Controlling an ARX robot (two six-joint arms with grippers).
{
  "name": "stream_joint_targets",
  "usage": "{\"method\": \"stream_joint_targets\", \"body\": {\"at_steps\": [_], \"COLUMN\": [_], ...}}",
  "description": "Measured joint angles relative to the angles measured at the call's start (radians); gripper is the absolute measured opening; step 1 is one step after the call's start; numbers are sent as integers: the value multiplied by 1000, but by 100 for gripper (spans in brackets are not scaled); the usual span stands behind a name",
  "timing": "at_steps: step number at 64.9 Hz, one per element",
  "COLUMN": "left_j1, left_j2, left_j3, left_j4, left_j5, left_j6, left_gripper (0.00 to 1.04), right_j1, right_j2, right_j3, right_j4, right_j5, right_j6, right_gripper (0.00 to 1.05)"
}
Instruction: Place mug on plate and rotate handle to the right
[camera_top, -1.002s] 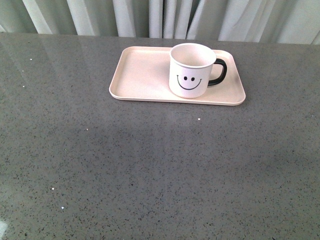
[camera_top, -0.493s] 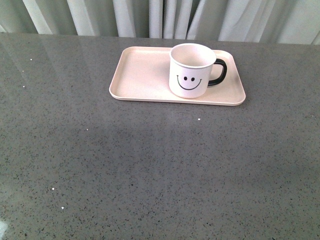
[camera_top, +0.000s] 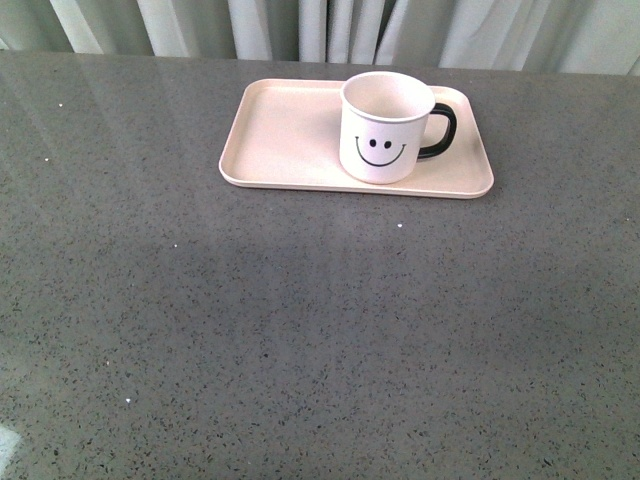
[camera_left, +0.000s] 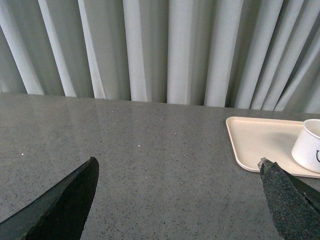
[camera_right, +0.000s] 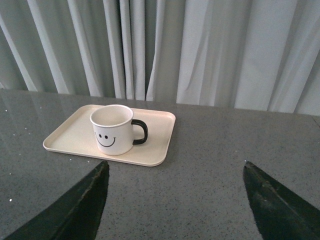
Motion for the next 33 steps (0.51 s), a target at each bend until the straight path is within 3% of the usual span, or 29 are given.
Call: {"method": "stream_joint_targets", "body": {"at_steps": [5, 33], "left_j1": [0, 0], "left_j2": [0, 0], "left_j3": [0, 0], "left_j4": [0, 0], "left_j5": [0, 0], "left_j6": [0, 0], "left_gripper": [96, 96], "right_j1": [0, 0], "right_j2": [0, 0], "right_j3": [0, 0], "right_j4": [0, 0], "right_j5": [0, 0], "right_j6": [0, 0], "right_gripper": [97, 96]}}
